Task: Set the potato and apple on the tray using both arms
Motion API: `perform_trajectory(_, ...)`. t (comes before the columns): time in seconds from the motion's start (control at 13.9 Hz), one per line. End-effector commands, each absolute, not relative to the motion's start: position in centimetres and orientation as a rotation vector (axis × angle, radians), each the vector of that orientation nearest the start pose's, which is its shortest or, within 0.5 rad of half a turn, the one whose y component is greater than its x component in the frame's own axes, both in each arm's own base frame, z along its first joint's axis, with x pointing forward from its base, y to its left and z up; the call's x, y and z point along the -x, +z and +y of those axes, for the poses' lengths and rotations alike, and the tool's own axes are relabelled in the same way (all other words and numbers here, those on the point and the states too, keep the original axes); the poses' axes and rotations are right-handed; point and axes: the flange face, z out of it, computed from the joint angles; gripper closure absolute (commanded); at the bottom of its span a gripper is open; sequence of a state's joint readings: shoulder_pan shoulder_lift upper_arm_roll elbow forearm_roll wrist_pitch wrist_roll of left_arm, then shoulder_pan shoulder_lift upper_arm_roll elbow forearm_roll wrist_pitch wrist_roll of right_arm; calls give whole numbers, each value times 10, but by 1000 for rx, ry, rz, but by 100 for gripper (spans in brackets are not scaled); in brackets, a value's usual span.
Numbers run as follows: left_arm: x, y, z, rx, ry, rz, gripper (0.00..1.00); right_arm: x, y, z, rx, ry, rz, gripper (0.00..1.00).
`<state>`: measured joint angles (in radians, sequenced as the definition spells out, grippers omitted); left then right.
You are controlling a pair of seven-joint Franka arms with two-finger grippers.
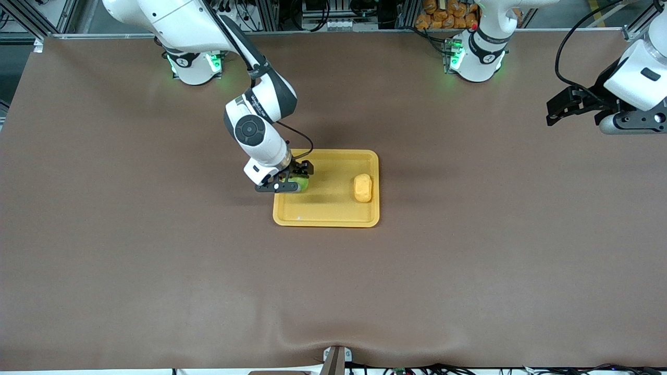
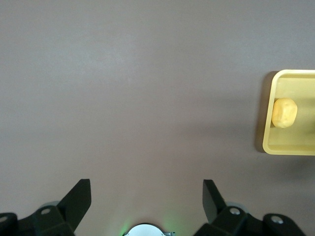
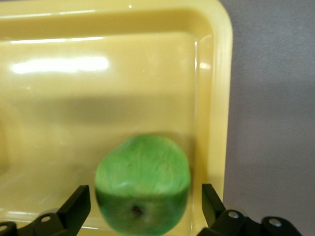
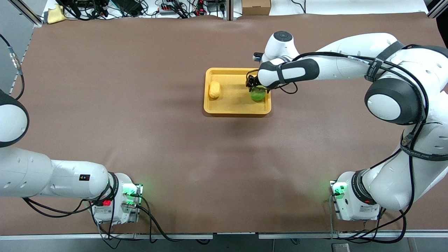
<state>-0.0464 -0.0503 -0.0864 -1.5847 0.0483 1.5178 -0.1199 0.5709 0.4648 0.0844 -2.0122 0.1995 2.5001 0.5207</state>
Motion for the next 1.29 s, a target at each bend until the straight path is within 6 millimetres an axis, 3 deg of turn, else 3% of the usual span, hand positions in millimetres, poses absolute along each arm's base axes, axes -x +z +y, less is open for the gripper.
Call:
perform_trajectory(0.0,-526,647,-66,3109,16,35,0,-491,263,365,2965,44,101,0)
perform_trajectory(0.14,-526,648,-66,3109,14,36,0,-504,298,344,2954,33,141,0)
perform_trajectory(0.22,-526,648,-66,3109,14,36,0,-516,315,323,2944,10,184,0)
perform_trajectory(0.43,-526,647,-68,3122,16,37,0,-535,347,274,2946,6,164,0)
perform_trajectory(0.65,-525,648,-69,3122,16,37,0,-547,394,198,2953,53,232,0)
perform_trajectory(0.86,-523,646,-70,3125,33,6,0,-545,435,126,2953,95,231,0)
perform_trajectory(1.22,-523,648,-68,3125,33,-27,0,-540,504,54,2950,91,248,0)
